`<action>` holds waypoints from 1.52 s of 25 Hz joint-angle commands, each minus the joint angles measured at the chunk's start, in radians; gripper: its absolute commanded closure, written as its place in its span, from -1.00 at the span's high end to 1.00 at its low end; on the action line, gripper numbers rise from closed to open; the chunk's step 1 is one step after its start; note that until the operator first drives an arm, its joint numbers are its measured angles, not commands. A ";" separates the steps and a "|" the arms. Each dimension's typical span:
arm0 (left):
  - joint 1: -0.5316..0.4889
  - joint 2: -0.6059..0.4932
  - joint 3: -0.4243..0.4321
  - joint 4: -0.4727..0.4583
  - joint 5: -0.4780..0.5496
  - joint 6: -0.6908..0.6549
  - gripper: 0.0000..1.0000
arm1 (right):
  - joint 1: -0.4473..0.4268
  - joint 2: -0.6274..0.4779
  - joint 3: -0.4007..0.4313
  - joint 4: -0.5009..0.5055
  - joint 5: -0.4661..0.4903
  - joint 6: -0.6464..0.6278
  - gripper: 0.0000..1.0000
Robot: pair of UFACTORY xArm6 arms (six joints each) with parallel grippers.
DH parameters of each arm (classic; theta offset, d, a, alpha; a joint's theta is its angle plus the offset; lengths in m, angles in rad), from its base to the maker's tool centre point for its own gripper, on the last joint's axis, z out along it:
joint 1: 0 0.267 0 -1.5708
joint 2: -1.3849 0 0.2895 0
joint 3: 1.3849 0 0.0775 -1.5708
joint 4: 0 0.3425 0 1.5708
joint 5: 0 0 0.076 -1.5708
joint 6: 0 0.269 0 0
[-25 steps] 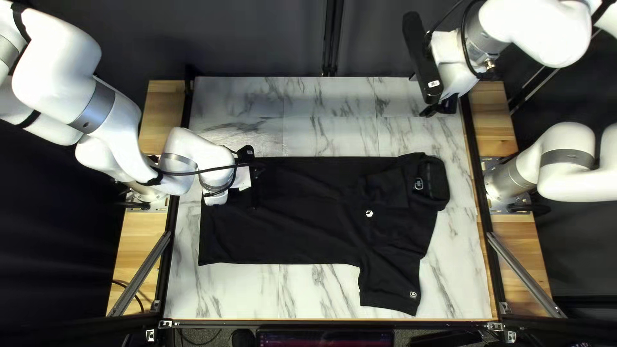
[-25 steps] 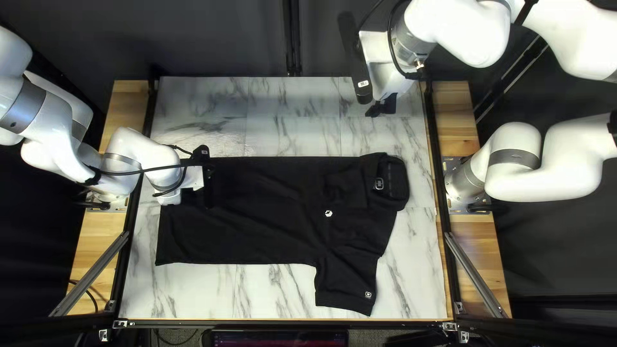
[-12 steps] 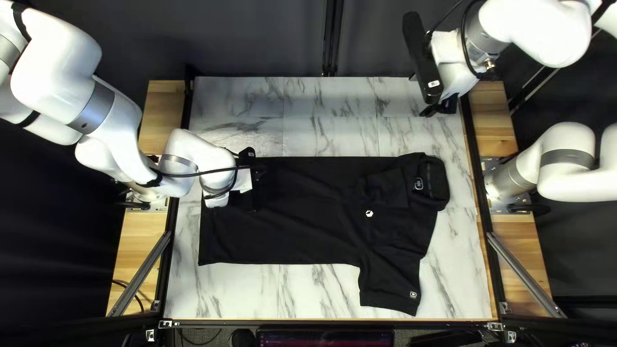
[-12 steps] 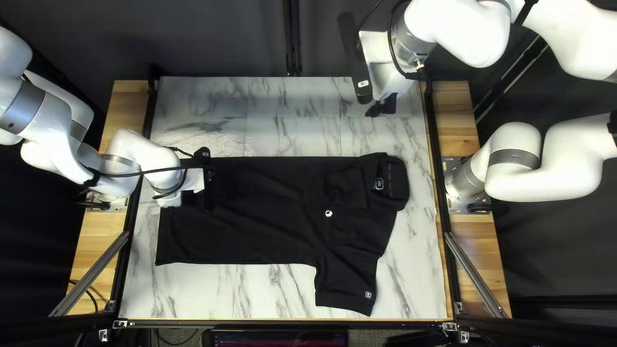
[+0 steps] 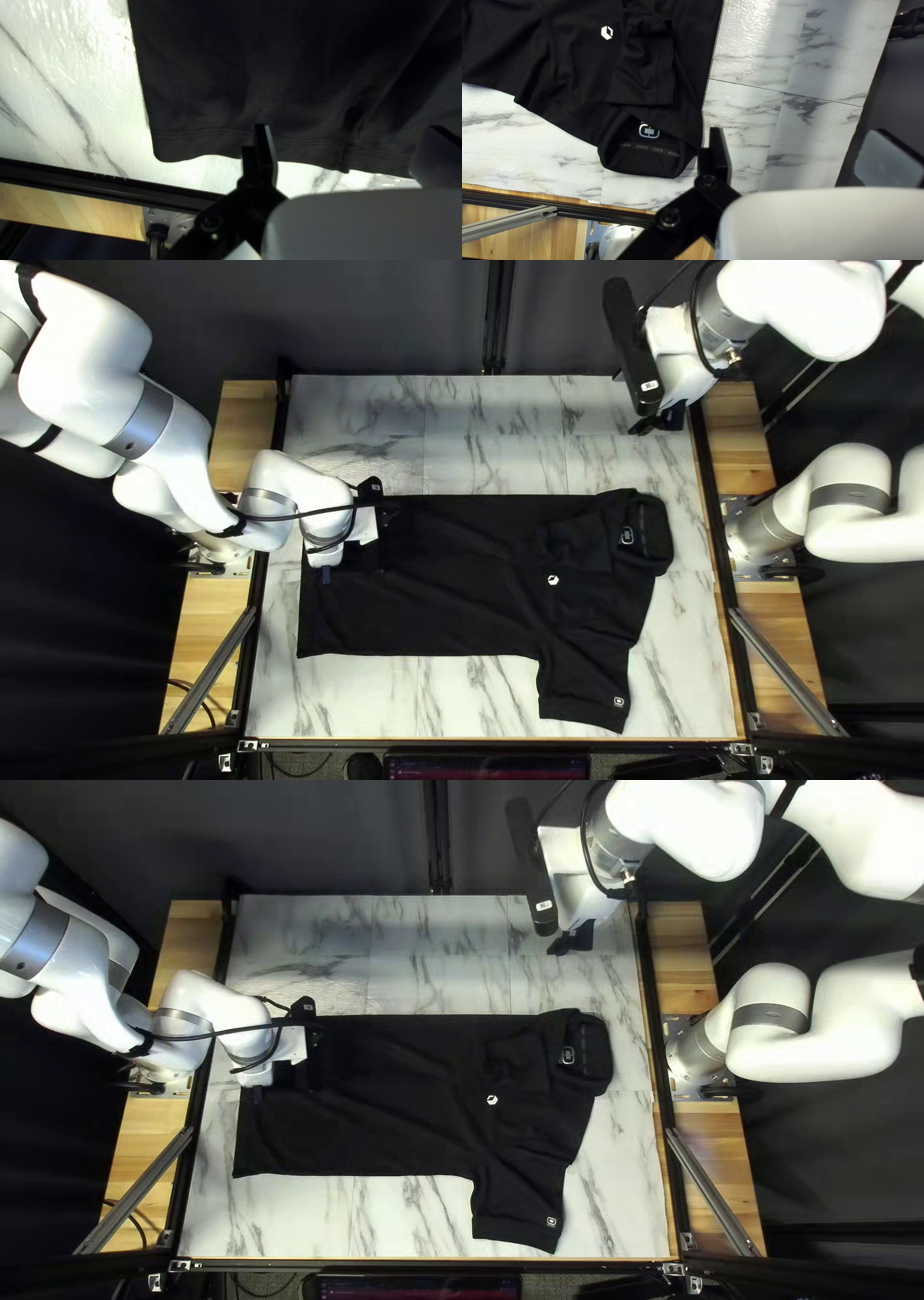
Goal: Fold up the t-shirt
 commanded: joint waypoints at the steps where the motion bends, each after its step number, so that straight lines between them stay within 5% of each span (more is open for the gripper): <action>1: 0.003 0.002 0.000 -0.001 -0.001 0.003 -1.00 | 0.000 0.000 0.000 0.000 0.000 0.000 1.00; 22: -0.020 -0.039 -0.014 0.012 0.064 -0.028 -1.00 | 0.000 0.000 0.000 0.000 0.000 0.000 1.00; 23: -0.021 -0.033 -0.015 0.011 0.060 -0.028 -0.88 | 0.000 0.000 0.000 0.000 0.000 0.000 1.00; 24: -0.021 -0.029 -0.016 0.011 0.057 -0.027 0.56 | 0.000 0.000 0.000 0.000 0.000 0.000 1.00; 25: -0.019 -0.016 -0.017 0.008 0.044 -0.022 0.89 | 0.000 0.000 0.000 0.000 0.000 0.000 1.00; 26: -0.018 -0.010 -0.017 0.007 0.038 -0.020 1.00 | 0.000 0.000 0.000 0.000 0.000 0.000 1.00; 34: -0.009 0.001 -0.008 -0.004 0.009 -0.004 1.00 | 0.000 0.000 0.000 0.000 0.000 0.000 1.00; 38: -0.004 0.000 -0.007 -0.004 0.009 -0.001 0.81 | 0.000 0.000 0.000 0.000 0.000 0.000 1.00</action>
